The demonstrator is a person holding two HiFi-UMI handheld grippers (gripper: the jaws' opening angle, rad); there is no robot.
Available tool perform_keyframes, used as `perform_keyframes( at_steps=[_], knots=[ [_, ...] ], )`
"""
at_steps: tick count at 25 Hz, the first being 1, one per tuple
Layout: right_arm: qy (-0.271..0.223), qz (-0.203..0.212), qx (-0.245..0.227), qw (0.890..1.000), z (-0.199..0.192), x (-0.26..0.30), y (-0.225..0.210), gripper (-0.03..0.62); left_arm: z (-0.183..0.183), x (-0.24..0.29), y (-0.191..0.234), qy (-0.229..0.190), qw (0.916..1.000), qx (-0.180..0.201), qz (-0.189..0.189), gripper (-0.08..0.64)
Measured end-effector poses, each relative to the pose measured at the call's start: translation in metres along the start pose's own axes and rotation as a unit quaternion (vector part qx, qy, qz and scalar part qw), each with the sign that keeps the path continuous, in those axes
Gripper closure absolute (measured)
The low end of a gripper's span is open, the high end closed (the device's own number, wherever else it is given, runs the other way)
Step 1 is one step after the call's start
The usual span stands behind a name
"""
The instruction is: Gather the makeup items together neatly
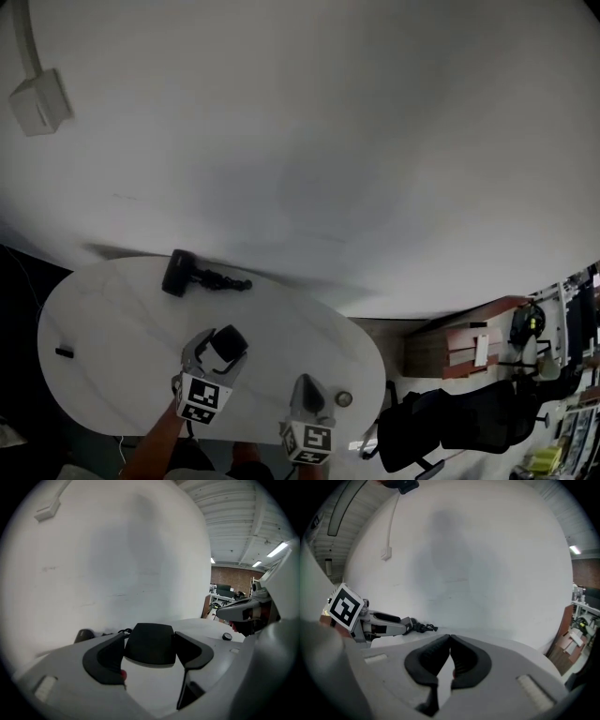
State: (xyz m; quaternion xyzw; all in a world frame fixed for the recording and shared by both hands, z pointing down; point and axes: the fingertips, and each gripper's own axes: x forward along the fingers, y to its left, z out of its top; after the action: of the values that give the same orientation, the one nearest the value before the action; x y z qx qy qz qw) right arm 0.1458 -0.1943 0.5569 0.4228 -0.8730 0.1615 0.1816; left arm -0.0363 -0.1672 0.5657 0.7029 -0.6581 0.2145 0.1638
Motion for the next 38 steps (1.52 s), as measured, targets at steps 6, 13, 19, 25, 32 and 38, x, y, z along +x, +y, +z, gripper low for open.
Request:
perform_keyframes(
  at_steps=[6,13,19,25,32,38],
  knots=[
    [-0.002,0.048,-0.024,0.999,0.006,0.005,0.064,0.588,-0.018,-0.055,0.047,-0.003,0.9983,-0.03,0.051,0.212],
    [0.003,0.105,-0.055,0.993,0.004,0.018,0.141,0.588,-0.052,-0.114,0.102,-0.001,0.9912,-0.069,0.113,0.212],
    [0.01,0.155,-0.086,0.984,0.002,0.027,0.208,0.588,-0.091,-0.165,0.146,0.011,0.9796,-0.107,0.17,0.212],
    [0.025,0.204,-0.111,0.972,-0.009,0.04,0.268,0.588,-0.126,-0.206,0.185,0.008,0.9652,-0.14,0.221,0.212],
    [0.042,0.251,-0.135,0.958,-0.026,0.051,0.325,0.588,-0.172,-0.243,0.216,0.021,0.9477,-0.174,0.267,0.212],
    [0.059,0.275,-0.151,0.948,-0.045,0.058,0.36,0.588,-0.201,-0.263,0.24,0.024,0.9345,-0.196,0.296,0.212]
  ],
)
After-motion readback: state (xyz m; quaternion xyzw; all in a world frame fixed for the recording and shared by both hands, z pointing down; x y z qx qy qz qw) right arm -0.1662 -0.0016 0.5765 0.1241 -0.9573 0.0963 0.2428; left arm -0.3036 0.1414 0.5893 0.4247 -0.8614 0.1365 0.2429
